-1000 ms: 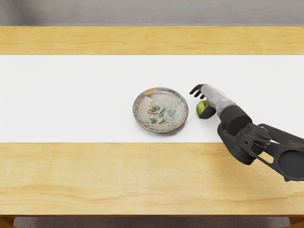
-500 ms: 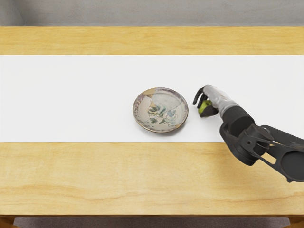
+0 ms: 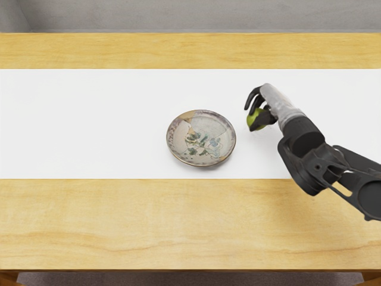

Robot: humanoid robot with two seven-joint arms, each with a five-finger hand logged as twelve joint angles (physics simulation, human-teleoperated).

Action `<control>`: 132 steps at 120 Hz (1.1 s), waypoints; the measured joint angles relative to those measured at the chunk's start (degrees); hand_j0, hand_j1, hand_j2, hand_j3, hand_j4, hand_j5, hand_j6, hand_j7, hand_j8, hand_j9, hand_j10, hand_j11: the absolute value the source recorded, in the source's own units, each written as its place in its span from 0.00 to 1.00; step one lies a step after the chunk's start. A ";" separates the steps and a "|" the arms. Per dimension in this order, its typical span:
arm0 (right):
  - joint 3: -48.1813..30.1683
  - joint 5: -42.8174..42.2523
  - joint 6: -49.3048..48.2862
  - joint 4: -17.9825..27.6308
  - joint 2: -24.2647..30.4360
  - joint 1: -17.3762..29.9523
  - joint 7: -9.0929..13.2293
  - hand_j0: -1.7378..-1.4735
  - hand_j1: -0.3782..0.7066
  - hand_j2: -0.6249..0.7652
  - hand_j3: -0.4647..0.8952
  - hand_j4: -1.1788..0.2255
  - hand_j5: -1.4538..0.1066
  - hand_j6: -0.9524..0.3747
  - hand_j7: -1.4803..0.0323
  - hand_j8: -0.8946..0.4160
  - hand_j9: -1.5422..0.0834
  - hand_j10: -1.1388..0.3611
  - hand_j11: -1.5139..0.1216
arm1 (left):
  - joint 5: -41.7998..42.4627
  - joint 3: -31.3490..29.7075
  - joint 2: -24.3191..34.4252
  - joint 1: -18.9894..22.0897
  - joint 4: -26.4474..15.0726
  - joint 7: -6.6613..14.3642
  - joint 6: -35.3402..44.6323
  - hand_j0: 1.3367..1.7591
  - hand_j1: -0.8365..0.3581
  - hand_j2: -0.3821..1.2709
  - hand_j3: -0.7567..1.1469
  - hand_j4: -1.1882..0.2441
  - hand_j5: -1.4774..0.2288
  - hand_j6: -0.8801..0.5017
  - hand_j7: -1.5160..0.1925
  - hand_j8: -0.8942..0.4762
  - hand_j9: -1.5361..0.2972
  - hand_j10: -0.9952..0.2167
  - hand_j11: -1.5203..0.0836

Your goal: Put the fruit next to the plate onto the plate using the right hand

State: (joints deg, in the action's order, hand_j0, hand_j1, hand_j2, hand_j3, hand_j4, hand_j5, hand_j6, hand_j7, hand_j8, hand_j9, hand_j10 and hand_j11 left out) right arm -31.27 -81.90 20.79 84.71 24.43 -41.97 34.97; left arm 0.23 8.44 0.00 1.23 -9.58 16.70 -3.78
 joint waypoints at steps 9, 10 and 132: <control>-0.48 0.05 0.04 1.46 -0.66 -0.86 0.01 0.31 0.68 0.87 0.34 0.24 0.17 0.06 0.23 0.40 0.24 0.47 0.23 | 0.00 0.00 0.00 0.00 0.00 0.00 0.00 0.76 0.98 0.23 0.40 0.82 0.86 0.63 0.88 0.65 0.83 0.81 0.94; -0.52 0.05 0.04 1.64 -0.74 -0.96 0.01 0.31 0.68 0.87 0.34 0.24 0.16 0.06 0.23 0.39 0.24 0.47 0.23 | 0.00 0.00 0.00 0.00 0.00 0.00 0.00 0.76 0.98 0.23 0.40 0.82 0.86 0.63 0.88 0.65 0.83 0.81 0.94; -9.50 22.71 -12.00 6.06 -11.41 -0.01 0.03 0.30 0.07 0.47 0.34 0.80 0.88 0.68 0.93 0.66 0.90 0.74 0.88 | 0.01 0.00 0.00 0.00 0.00 0.00 0.00 0.76 0.98 0.23 0.40 0.82 0.86 0.63 0.88 0.65 0.83 0.81 0.94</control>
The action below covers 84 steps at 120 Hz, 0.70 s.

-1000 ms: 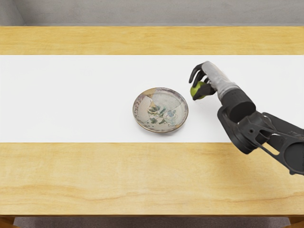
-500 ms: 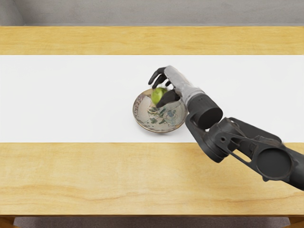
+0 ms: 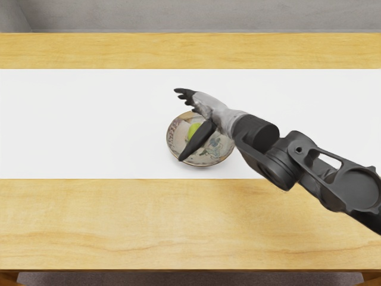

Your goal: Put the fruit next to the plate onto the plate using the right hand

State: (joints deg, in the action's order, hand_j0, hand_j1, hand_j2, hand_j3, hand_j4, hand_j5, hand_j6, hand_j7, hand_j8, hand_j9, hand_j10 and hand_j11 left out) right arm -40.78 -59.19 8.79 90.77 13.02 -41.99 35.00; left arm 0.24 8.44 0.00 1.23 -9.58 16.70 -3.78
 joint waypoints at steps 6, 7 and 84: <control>-3.53 3.39 -6.54 0.10 0.00 0.53 0.00 0.30 0.06 0.47 0.34 0.81 0.89 0.68 0.94 0.67 0.91 0.74 0.89 | 0.00 0.00 0.00 0.00 0.00 0.00 0.00 0.76 0.98 0.23 0.40 0.82 0.86 0.63 0.88 0.65 0.83 0.81 0.94; -4.24 3.97 -7.72 0.07 0.02 0.64 0.00 0.30 0.06 0.47 0.34 0.81 0.89 0.69 0.94 0.67 0.91 0.74 0.89 | 0.00 0.00 0.00 0.00 0.00 0.00 0.00 0.76 0.98 0.23 0.40 0.82 0.86 0.63 0.88 0.65 0.83 0.81 0.94; -43.50 47.26 -43.68 -13.13 11.84 24.69 0.00 0.30 0.03 0.45 0.34 0.83 0.93 0.71 0.97 0.68 0.94 0.76 0.92 | 0.00 0.01 0.00 0.00 0.00 0.00 0.00 0.76 0.98 0.23 0.40 0.82 0.86 0.63 0.88 0.64 0.83 0.81 0.94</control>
State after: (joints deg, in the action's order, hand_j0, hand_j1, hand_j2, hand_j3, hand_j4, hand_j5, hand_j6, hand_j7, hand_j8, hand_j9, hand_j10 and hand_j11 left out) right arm -84.28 -11.93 -34.89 77.63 24.86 -17.30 35.00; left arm 0.24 8.45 0.00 1.23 -9.58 16.70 -3.78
